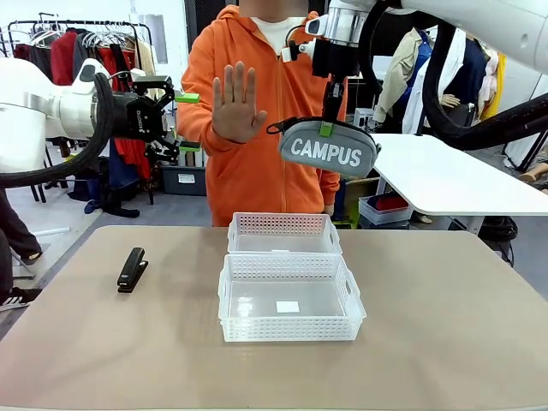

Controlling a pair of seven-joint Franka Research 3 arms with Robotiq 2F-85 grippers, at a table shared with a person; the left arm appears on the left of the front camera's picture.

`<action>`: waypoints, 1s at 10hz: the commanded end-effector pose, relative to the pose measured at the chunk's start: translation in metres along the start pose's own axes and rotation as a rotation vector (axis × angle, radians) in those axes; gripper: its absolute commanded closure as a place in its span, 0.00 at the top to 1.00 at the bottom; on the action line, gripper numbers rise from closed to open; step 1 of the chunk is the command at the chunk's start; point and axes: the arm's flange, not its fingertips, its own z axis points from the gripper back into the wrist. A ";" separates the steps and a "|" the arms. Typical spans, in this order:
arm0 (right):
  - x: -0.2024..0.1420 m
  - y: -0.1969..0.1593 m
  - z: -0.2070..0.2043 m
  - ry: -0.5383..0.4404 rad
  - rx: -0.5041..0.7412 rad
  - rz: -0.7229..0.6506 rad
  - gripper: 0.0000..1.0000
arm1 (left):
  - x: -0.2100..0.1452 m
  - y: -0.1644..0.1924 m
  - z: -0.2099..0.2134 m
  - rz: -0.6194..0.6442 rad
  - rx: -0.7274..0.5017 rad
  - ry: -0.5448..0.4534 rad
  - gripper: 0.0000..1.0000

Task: Distribute items into two baskets.
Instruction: Move the picked Pencil pouch towards the Organizing basket indicated by the person, stopping as directed, then place the picked Pencil pouch into the Organizing basket as instructed by the person.

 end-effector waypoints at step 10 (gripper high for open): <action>0.001 0.001 0.003 0.000 -0.007 0.003 0.00 | -0.001 -0.003 0.001 -0.006 -0.002 0.005 1.00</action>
